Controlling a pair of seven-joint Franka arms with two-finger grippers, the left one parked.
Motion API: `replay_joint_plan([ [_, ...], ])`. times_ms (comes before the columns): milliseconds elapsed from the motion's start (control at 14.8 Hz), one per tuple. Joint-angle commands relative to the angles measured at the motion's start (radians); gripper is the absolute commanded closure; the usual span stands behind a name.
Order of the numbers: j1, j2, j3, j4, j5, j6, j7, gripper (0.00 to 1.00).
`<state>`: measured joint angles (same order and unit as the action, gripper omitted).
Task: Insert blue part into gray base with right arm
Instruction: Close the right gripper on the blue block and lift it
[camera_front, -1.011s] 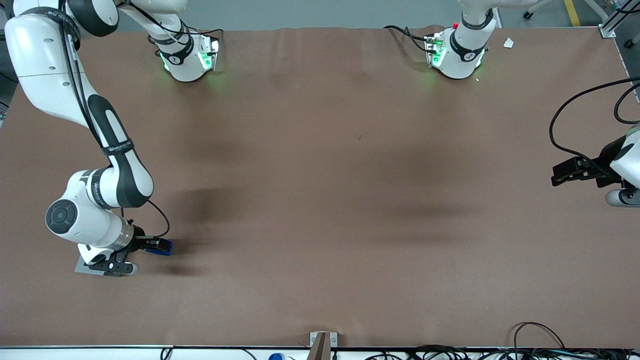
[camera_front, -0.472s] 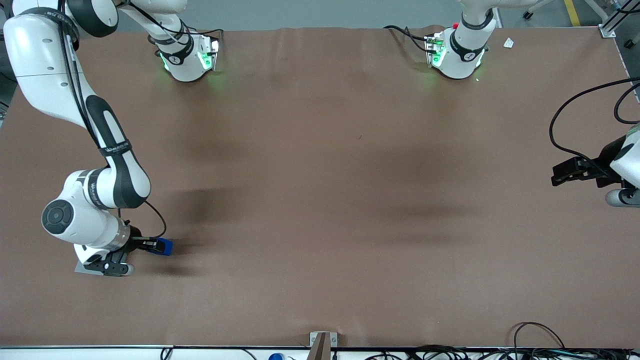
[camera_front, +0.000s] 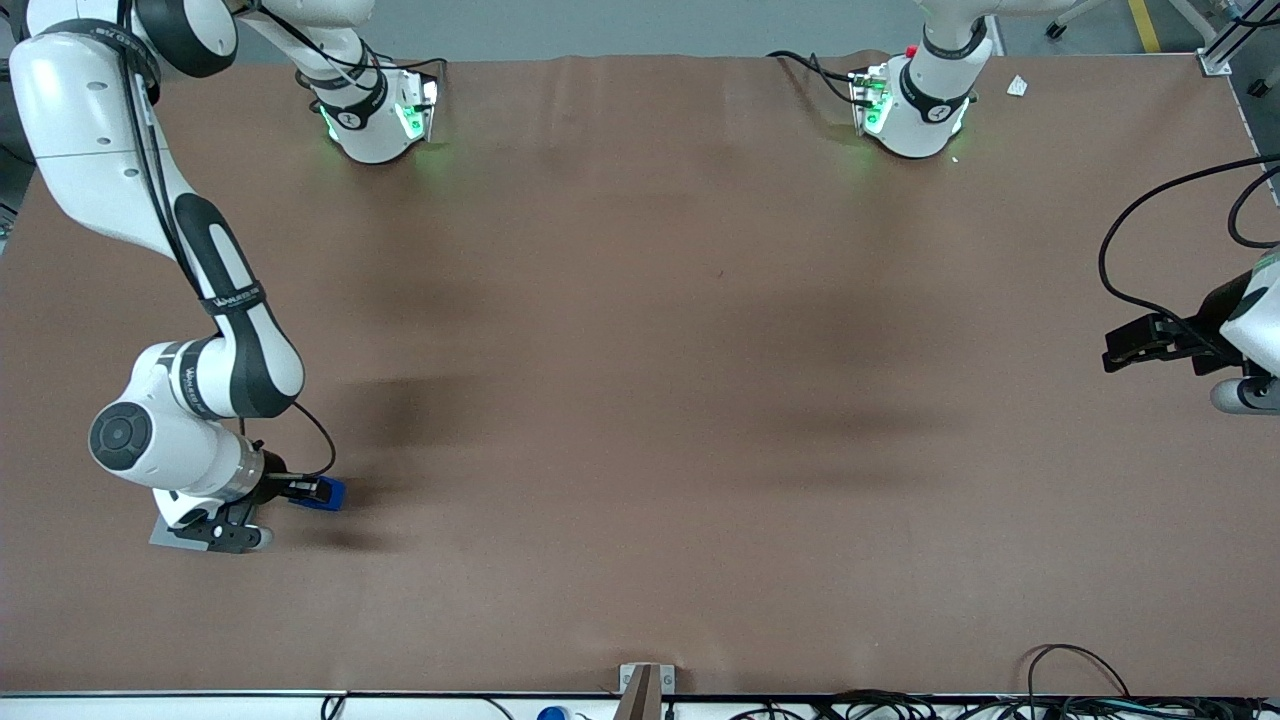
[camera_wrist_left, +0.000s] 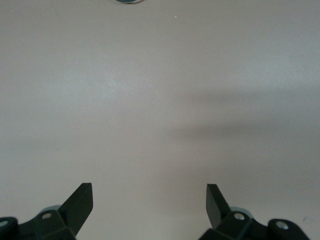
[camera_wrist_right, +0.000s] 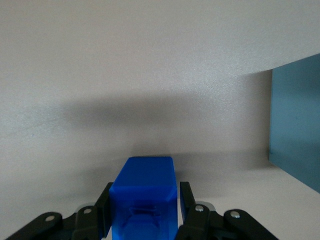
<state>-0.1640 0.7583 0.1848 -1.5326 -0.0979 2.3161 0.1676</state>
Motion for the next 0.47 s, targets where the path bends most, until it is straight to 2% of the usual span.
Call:
replay_joint_plan([
  [0,0.0,-0.002,0.005,-0.02,0.004,-0.004,0.016,0.55],
  [135,0.004,-0.002,0.005,-0.024,0.004,-0.006,0.015,0.68],
  [270,0.004,-0.004,0.005,-0.017,0.004,-0.006,0.006,0.93],
  [337,-0.002,-0.005,0.007,-0.011,0.004,-0.007,0.004,0.99],
  [404,-0.006,-0.007,0.007,-0.001,0.001,-0.009,-0.002,1.0],
])
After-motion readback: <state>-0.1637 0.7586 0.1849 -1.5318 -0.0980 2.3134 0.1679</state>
